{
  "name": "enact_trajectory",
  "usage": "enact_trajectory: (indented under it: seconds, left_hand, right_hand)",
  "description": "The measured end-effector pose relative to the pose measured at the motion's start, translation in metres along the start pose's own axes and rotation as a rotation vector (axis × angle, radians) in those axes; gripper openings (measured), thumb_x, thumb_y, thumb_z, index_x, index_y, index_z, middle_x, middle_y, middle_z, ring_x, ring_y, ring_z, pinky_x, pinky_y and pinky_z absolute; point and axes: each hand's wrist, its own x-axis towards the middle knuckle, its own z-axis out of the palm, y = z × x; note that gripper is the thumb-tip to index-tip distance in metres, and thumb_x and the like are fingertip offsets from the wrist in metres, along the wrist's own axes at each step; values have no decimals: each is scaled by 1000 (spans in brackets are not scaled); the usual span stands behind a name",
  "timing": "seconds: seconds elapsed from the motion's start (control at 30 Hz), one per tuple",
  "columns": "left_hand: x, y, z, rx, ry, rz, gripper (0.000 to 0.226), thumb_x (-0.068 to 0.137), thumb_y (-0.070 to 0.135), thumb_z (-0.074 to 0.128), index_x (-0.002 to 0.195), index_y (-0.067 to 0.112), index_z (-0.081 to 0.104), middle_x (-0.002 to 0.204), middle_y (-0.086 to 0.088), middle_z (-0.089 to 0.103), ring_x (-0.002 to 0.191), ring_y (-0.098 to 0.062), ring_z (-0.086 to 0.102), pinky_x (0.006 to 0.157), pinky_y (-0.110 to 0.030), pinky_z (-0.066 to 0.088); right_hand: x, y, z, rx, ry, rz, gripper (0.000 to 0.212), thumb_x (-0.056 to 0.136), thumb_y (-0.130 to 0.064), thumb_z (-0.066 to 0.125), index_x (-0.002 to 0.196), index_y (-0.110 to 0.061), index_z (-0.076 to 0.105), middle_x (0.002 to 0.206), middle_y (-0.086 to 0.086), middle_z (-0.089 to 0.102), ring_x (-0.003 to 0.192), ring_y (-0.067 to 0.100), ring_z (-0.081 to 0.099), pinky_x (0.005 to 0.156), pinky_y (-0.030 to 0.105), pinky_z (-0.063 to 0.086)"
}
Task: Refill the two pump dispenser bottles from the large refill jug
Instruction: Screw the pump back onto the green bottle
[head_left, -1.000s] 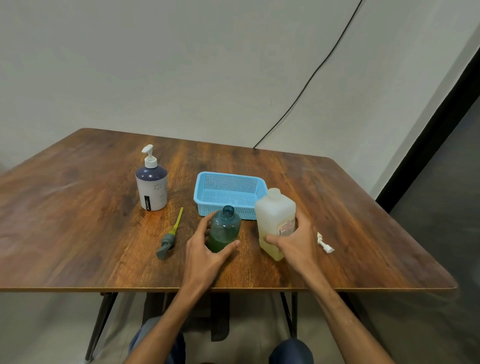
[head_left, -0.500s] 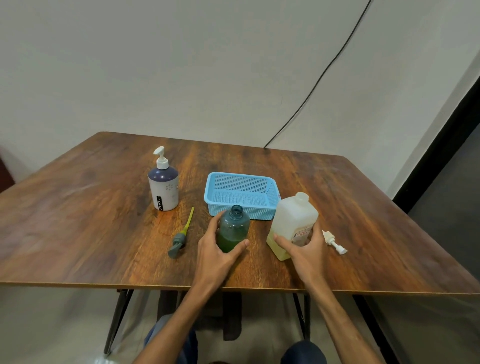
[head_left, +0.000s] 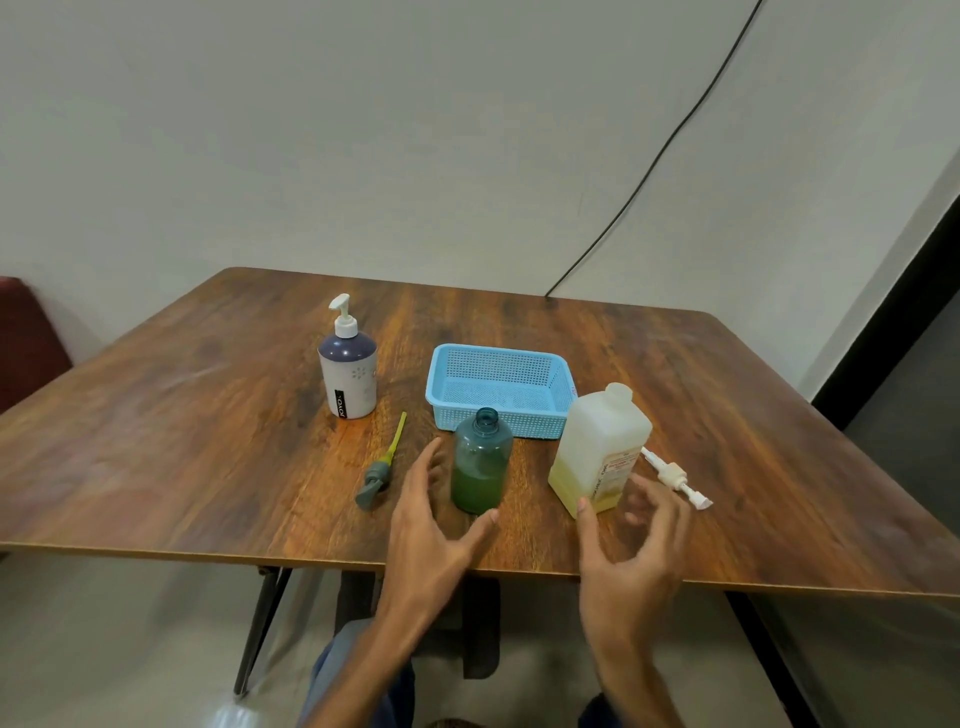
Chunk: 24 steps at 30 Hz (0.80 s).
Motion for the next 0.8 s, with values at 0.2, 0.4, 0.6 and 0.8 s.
enact_trajectory:
  seconds: [0.2, 0.4, 0.6, 0.8]
  left_hand:
    - [-31, -1, -32, 7, 217, 151, 66, 82, 27, 82, 141, 29, 52, 134, 18, 59, 120, -8, 61, 99, -29, 54]
    - [-15, -12, -69, 111, 367, 101, 63, 83, 23, 80, 140, 18, 54, 133, 4, 56, 114, -11, 58, 94, -41, 56]
    - [6, -23, -74, 369, 75, -66, 88, 77, 37, 87, 151, 20, 42, 140, -3, 55, 126, -22, 53, 105, -52, 47]
    - [29, -27, -72, 490, 52, -85, 54, 85, 33, 81, 132, 17, 61, 123, -5, 65, 116, -23, 59, 99, -46, 50]
  right_hand:
    - [-22, -20, 32, 138, -305, -14, 45, 84, -23, 79, 124, -25, 57, 107, -13, 57, 101, 13, 58, 79, 32, 55]
    - [-13, -19, 70, 126, -562, 215, 87, 73, -41, 86, 144, -35, 36, 139, -13, 49, 125, 7, 51, 102, 37, 50]
    - [-4, -14, 95, 136, -608, 227, 82, 67, -42, 89, 137, -31, 48, 134, -16, 58, 123, 3, 53, 106, 36, 48]
    - [-8, -10, 99, 141, -606, 212, 77, 68, -47, 87, 133, -39, 47, 129, -23, 57, 120, -4, 52, 98, 20, 44]
